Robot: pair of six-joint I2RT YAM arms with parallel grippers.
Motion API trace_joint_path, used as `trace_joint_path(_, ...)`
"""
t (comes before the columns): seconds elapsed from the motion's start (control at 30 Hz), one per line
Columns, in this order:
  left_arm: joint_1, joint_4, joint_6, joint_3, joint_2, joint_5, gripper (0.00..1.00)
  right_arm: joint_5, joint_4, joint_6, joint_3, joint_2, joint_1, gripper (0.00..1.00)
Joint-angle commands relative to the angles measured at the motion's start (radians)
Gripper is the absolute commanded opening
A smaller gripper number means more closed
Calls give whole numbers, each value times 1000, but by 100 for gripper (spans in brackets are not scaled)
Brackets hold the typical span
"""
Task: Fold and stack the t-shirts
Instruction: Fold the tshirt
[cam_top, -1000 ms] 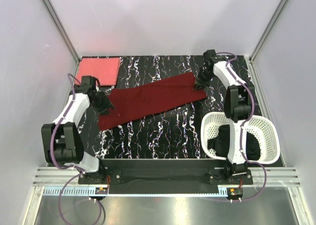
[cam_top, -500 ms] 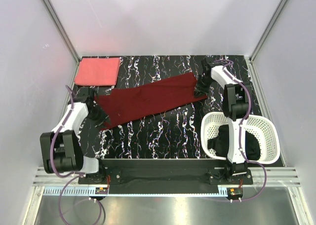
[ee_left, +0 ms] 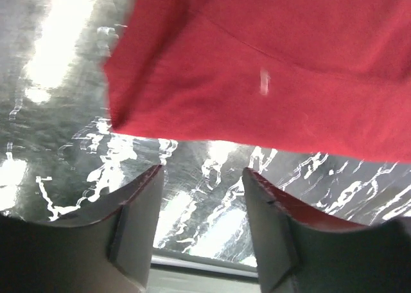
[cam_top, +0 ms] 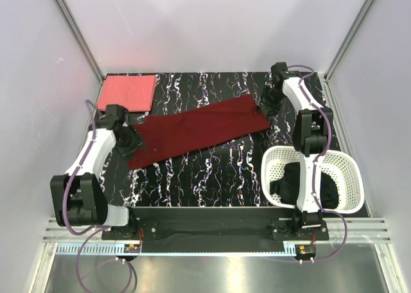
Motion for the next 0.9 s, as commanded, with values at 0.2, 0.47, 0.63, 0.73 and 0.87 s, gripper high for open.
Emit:
trace_joint_path(0.2, -248, -156, -172, 314, 241, -252, 99, 13, -5, -156, 66, -56, 116, 82)
trace_joint_path(0.47, -245, -156, -495, 388, 398, -40, 97, 75, 75, -322, 87, -52, 216, 89)
trace_joint_path(0.63, -250, -273, -644, 526, 504, -93, 99, 38, 87, -423, 167, 22, 250, 88)
trace_joint_path(0.73, -242, -316, -662, 622, 556, -156, 99, 49, 98, -442, 199, 46, 262, 88)
trace_joint_path(0.87, -213, -310, -707, 620, 599, -132, 99, 73, 167, -473, 193, 69, 268, 89)
